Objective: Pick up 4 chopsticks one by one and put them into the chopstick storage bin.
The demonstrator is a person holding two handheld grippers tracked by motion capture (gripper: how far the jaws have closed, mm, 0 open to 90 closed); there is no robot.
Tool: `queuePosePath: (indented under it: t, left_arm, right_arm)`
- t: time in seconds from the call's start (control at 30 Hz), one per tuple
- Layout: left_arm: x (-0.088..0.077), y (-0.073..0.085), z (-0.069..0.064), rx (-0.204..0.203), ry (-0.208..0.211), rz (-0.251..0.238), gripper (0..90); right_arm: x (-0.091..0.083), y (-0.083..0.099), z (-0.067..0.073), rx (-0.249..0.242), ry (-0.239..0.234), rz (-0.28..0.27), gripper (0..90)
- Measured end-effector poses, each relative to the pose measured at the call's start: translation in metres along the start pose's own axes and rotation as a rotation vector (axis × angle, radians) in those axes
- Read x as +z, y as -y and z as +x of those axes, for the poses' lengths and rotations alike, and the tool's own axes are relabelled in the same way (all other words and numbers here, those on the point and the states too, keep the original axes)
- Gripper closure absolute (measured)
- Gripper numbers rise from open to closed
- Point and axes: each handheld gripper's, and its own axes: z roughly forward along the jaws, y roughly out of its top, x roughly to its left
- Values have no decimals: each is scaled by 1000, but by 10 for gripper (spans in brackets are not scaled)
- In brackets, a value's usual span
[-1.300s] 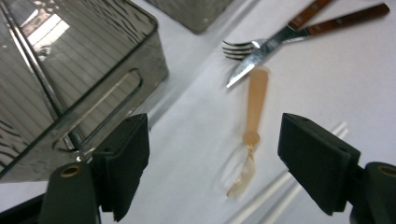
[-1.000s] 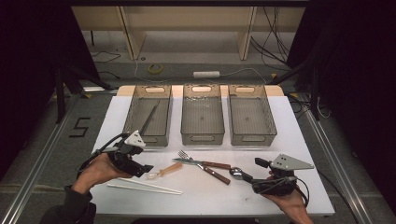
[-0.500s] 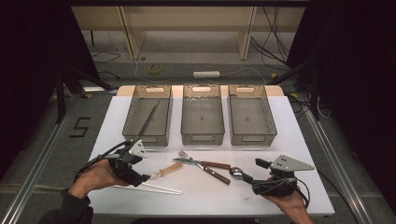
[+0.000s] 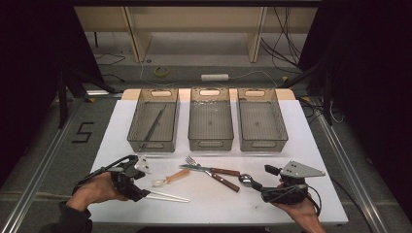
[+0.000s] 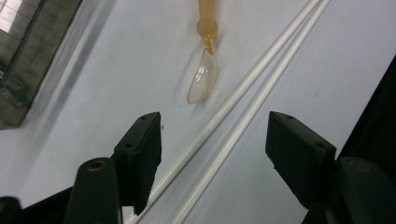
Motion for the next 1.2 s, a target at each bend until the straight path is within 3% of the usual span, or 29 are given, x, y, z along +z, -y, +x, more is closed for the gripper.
queuePosePath:
  t: [0.2,0.53,0.8,1.2]
  left_arm:
    - [9,5,-4,40,15,70,441]
    - [15,15,-5,45,32,84,531]
    - [22,21,-1,75,39,118,598]
    - [30,23,3,92,35,157,675]
  right_arm:
    - [0,0,0,-1,2,2,250]
    - [1,0,1,-3,3,4,250]
    - [0,0,1,-4,2,6,250]
    - [1,0,1,-6,0,9,251]
